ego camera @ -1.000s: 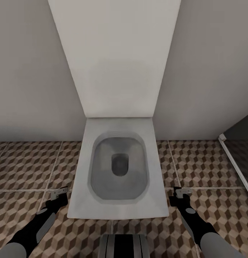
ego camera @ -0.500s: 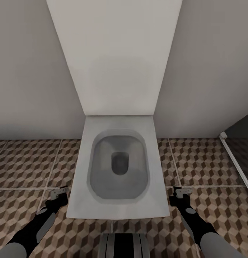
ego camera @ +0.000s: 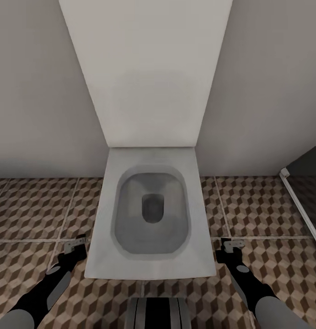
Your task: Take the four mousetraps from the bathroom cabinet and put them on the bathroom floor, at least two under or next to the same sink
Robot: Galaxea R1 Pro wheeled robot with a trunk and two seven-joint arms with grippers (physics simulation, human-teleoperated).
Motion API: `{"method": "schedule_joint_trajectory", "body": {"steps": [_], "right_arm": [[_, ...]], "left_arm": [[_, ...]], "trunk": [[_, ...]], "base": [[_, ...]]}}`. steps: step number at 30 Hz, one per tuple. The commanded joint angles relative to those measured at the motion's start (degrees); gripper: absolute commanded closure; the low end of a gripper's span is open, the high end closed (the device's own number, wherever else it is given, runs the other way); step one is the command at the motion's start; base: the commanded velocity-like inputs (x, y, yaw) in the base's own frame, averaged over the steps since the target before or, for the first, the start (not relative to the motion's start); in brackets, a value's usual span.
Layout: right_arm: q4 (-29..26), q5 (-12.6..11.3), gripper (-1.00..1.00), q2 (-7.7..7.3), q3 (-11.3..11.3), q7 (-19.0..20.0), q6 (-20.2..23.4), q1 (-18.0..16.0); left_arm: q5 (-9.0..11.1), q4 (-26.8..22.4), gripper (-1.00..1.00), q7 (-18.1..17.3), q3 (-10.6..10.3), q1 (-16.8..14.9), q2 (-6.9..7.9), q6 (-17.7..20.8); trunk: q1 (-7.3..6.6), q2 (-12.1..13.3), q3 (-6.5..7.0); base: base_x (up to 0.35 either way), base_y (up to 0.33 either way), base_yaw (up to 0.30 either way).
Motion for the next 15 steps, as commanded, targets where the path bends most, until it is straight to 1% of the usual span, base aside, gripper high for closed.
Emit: {"method": "schedule_joint_trajectory", "body": {"steps": [1, 15], "right_arm": [[0.1, 0.5, 1.0, 0.04, -0.4, 0.1, -0.2, 0.0], [0.1, 0.5, 1.0, 0.04, -0.4, 0.1, -0.2, 0.0]], "left_arm": [[0.5, 0.0, 1.0, 0.5, -0.5, 0.0, 0.09, -0.3], [0.6, -0.3, 1.0, 0.5, -0.8, 0.0, 0.21, -1.3]], "trunk": [[-0.01, 0.0, -0.03], [-0.01, 0.0, -0.03]], "base": [[0.0, 0.0, 0.0], [0.0, 0.0, 0.0]]}}
